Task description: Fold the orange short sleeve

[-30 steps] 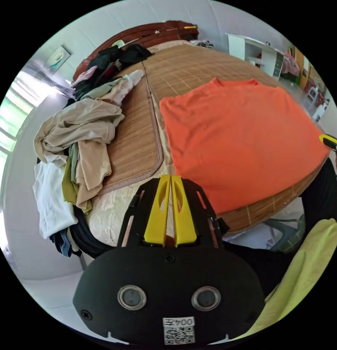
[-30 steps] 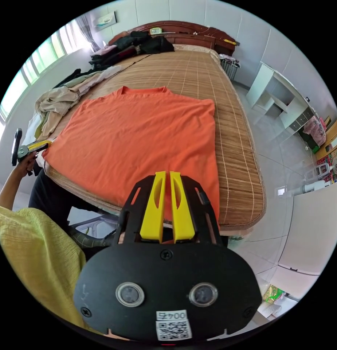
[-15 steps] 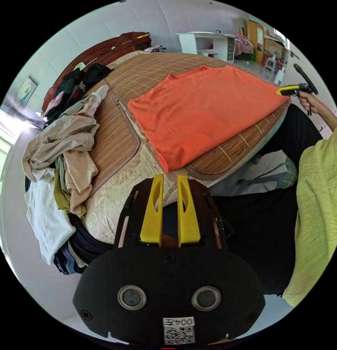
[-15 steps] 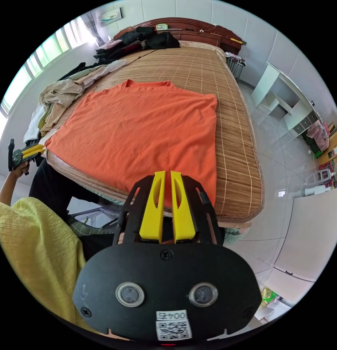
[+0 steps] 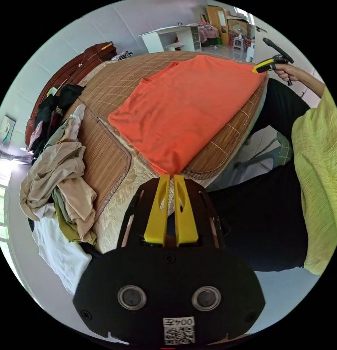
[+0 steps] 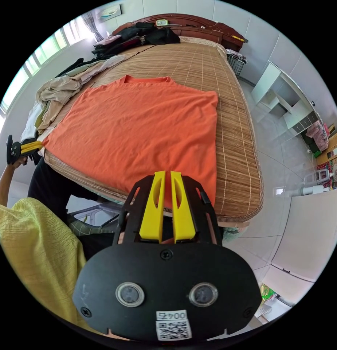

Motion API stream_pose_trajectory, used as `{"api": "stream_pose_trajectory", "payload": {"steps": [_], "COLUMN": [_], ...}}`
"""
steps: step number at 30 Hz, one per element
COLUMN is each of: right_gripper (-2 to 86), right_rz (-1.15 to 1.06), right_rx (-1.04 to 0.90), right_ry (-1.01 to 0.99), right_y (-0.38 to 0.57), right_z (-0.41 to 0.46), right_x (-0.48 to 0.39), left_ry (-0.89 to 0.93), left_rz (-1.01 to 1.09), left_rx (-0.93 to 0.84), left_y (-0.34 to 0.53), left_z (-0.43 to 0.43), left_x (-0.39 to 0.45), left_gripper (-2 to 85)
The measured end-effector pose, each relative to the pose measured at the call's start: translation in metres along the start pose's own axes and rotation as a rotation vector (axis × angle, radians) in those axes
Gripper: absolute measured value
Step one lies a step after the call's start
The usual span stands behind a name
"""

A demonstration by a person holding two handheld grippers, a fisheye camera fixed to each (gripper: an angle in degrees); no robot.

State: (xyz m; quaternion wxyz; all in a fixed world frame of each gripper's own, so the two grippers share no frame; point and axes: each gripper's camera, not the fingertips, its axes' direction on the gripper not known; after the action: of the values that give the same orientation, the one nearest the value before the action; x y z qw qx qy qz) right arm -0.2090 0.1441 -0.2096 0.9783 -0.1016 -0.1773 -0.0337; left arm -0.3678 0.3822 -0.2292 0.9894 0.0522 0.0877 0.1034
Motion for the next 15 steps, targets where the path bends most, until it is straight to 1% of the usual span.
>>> {"api": "stream_pose_trajectory", "payload": {"steps": [1, 3, 5, 11, 13, 15], "right_gripper": [4.4, 4.4, 4.3, 4.3, 4.5, 4.9], "right_rz": [0.006, 0.014, 0.014, 0.015, 0.03, 0.071], "right_rx": [-0.001, -0.004, -0.006, 0.026, 0.034, 0.082], "right_ry": [-0.004, -0.008, -0.008, -0.025, -0.068, -0.05], "right_y": [0.002, 0.005, 0.009, 0.033, 0.047, 0.068], "right_z": [0.004, 0.01, 0.016, 0.038, 0.039, 0.032], "right_x": [0.001, 0.001, 0.001, 0.006, 0.02, 0.036], "left_ry": [0.004, 0.063, 0.069, 0.022, -0.007, -0.026], "left_rz": [0.005, -0.049, -0.062, -0.121, -0.147, -0.182], "left_rx": [-0.003, 0.02, 0.028, 0.02, -0.008, 0.007], "left_y": [0.001, 0.002, 0.0, -0.006, -0.006, -0.006], "left_z": [0.002, 0.003, 0.001, -0.013, -0.02, -0.04], "left_x": [-0.003, -0.019, -0.023, -0.03, -0.034, -0.038], "left_gripper": [1.5, 1.2, 1.1, 1.3, 1.4, 1.5]}}
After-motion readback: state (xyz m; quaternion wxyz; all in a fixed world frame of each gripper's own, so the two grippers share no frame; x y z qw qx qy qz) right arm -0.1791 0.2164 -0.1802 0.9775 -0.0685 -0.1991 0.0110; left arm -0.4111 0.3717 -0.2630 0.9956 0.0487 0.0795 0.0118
